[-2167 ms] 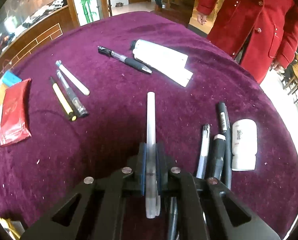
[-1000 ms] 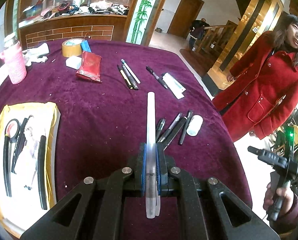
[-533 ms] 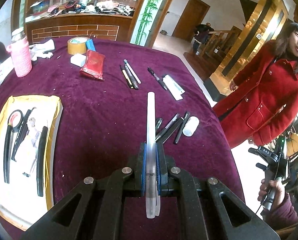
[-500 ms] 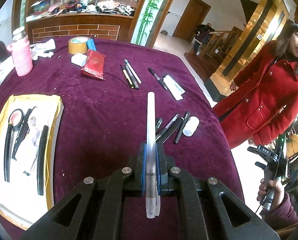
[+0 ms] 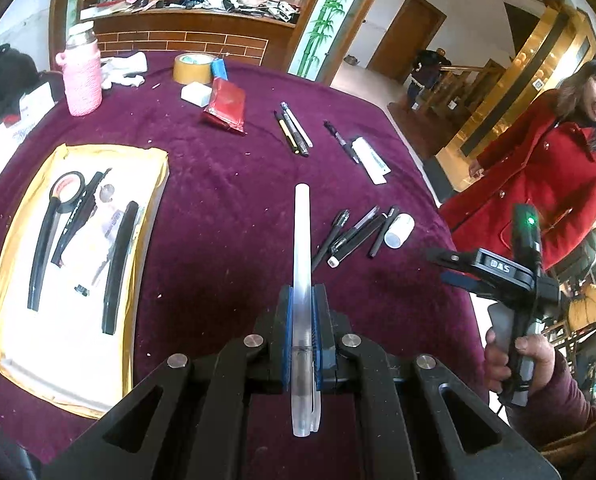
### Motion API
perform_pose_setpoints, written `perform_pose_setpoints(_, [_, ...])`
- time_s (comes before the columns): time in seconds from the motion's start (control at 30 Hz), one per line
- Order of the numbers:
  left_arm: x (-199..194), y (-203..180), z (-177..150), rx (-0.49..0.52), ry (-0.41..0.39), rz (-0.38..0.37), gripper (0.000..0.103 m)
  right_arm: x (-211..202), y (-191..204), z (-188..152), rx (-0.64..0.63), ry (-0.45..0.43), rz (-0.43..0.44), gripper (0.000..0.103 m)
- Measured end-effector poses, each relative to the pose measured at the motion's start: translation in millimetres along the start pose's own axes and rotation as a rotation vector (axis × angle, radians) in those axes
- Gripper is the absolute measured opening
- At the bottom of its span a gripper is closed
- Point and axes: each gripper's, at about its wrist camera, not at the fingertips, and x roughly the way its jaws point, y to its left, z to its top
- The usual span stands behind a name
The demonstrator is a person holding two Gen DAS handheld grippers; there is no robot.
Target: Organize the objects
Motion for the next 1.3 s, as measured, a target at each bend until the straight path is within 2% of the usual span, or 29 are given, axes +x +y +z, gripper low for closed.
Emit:
perform_pose_setpoints(0.1, [0.7, 7.9, 2.2, -0.001, -0.008, -0.031, 0.006, 12.4, 27.6, 4.4, -0.030, 0.011, 0.032, 0.100])
perform_pose_setpoints(0.2, [0.0, 16.7, 3.8, 0.000, -0.013, -0.061, 0.006, 27.0, 54.9, 18.6, -0.032, 0.020, 0.104, 0.098])
perform_pose_setpoints(0.27, [-2.5, 23.6, 3.5, 0.002, -0.018, -0.079, 0.006, 40.5, 70.5, 29.1, -0.042, 0.023, 0.111, 0.095])
perform_pose_setpoints(0.47, [-12.6, 52.8, 2.8, 0.007, -0.022, -0.087, 0.006, 86.9, 92.9, 48.3, -0.120, 0.053, -0.083, 0.076])
perform_pose_setpoints(0.53, [-15.2, 65.4, 2.9, -0.001, -0.022, -0.089, 0.006, 98.9, 92.2, 49.5, -0.119, 0.076, -0.135, 0.075])
perform_pose_setpoints(0.67, [-17.2, 87.9, 5.2, -0.016, -0.022, -0.097, 0.006, 107.7, 91.9, 47.8, -0.129, 0.068, -0.230, 0.071])
perform_pose_setpoints(0.77, [-15.0, 101.5, 7.2, -0.025, -0.018, -0.109, 0.006, 114.0, 102.4, 46.6, -0.175, 0.051, -0.285, 0.071])
perform_pose_setpoints(0.87, [-13.2, 109.3, 7.5, -0.026, -0.011, -0.121, 0.006, 125.2, 117.3, 42.1, -0.255, 0.045, -0.379, 0.070])
perform_pose_setpoints(0.93, [-13.1, 113.8, 8.4, -0.021, -0.009, -0.125, 0.006, 128.6, 122.8, 37.5, -0.291, 0.030, -0.431, 0.060])
perform_pose_setpoints(0.97, [-13.3, 115.4, 8.6, -0.019, -0.009, -0.126, 0.006, 128.8, 123.5, 35.9, -0.302, 0.024, -0.453, 0.044])
perform_pose_setpoints(1.0, [-13.6, 117.4, 9.0, -0.019, -0.009, -0.127, 0.006, 130.7, 120.6, 35.3, -0.290, 0.045, -0.444, 0.020])
perform_pose_setpoints(1.07, [-14.5, 122.2, 9.6, -0.021, -0.006, -0.128, 0.006, 127.4, 115.4, 35.7, -0.247, 0.046, -0.415, 0.012])
perform_pose_setpoints(1.17, [-16.0, 129.5, 10.9, -0.024, -0.003, -0.127, 0.006, 121.1, 106.9, 34.8, -0.186, 0.037, -0.373, 0.012])
perform_pose_setpoints(1.3, [-20.5, 135.0, 12.2, -0.018, -0.007, -0.124, 0.006, 106.5, 90.1, 31.4, -0.069, 0.043, -0.251, 0.012])
